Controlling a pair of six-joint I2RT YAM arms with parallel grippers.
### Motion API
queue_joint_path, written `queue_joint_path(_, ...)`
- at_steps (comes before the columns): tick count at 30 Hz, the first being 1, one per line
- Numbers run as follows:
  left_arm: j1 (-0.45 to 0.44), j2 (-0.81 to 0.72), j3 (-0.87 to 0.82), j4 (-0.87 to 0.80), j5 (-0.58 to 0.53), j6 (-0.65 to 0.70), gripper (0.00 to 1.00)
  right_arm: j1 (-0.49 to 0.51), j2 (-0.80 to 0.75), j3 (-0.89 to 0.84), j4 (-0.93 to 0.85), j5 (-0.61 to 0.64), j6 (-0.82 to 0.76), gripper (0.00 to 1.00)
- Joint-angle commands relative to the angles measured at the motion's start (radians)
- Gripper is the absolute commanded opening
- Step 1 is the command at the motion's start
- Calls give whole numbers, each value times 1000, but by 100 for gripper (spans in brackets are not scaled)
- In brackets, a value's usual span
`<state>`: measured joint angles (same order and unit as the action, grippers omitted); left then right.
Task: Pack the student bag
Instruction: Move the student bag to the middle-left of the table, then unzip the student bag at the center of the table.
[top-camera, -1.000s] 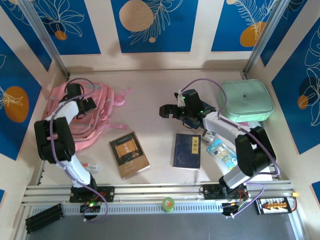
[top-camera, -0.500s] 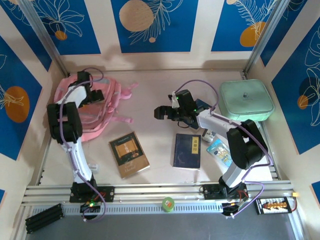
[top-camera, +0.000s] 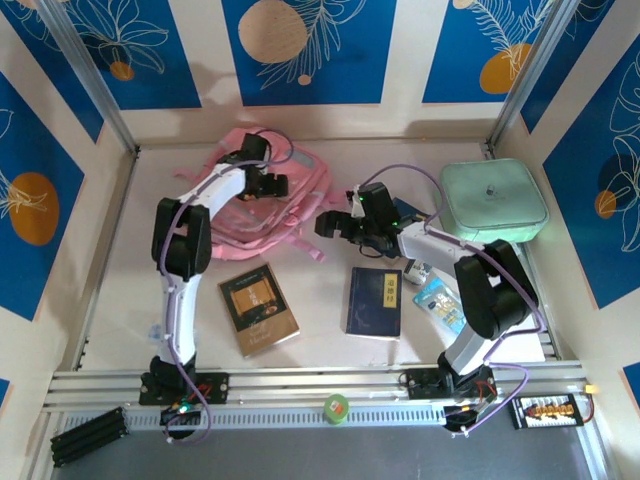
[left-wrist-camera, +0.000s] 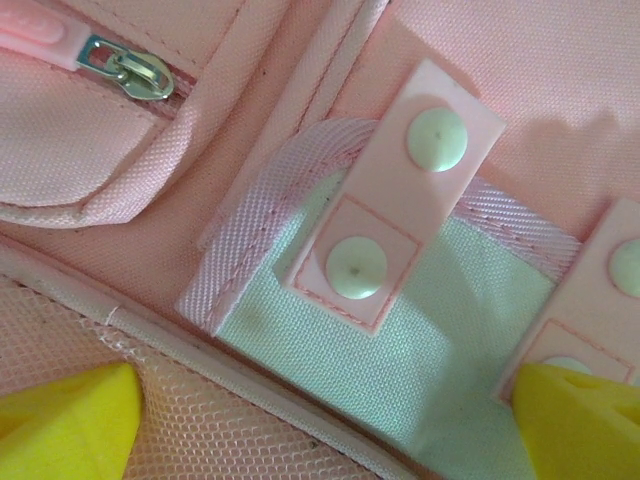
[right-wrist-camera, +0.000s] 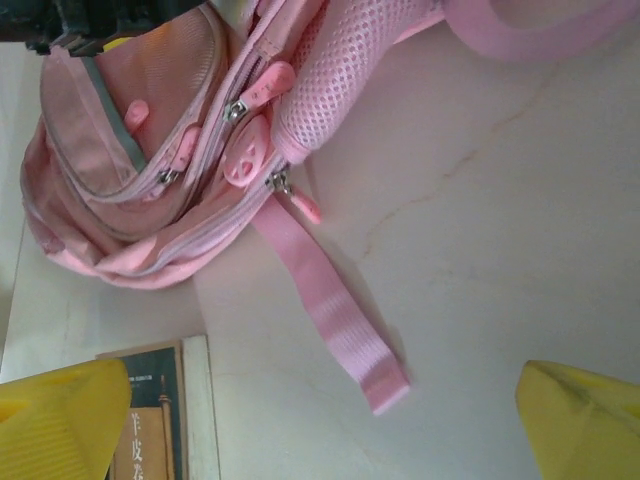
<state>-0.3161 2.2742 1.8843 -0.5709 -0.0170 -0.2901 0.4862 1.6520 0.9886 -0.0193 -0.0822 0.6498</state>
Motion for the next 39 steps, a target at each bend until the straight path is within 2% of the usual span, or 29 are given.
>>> queue_joint_path(1, -38, 22, 17, -46, 119, -64, 94, -25, -41, -25, 25, 4, 67, 99)
queue_joint_path(4, -40, -32, 81, -84, 121, -63, 89, -58, -41, -17, 15, -68, 133, 99)
queue_joint_path(7, -36, -158, 71, -88, 101, -57, 92, -77, -38, -12, 28, -122, 226, 96)
queue_joint_path(9, -36, -245, 1, -78, 94, -84, 93, -75, -17, 9, 31, -136, 253, 95)
queue_joint_path(13, -37, -427, -270, 14, 104, -176, 93, -69, 67, 90, -32, -89, 310, 92)
queue_joint_path(16, -37, -570, -491, 101, 122, -249, 92, -73, 140, 154, -51, -70, 348, 82)
queue_joint_path(21, -48, -810, -874, 303, 194, -418, 91, -49, 267, 310, -142, 47, 319, 75)
queue_joint_path(25, -47, -930, -1050, 365, 183, -485, 91, -61, 373, 395, -128, 49, 352, 67)
queue_joint_path(27, -48, -958, -1097, 380, 179, -502, 87, -64, 414, 433, -115, 45, 344, 60)
queue_joint_path(33, -44, -910, -1107, 385, 128, -511, 81, -62, 489, 484, -78, 6, 338, 56)
queue_joint_path(39, -38, -800, -1041, 392, 124, -583, 79, -78, 483, 462, -6, -83, 325, 25)
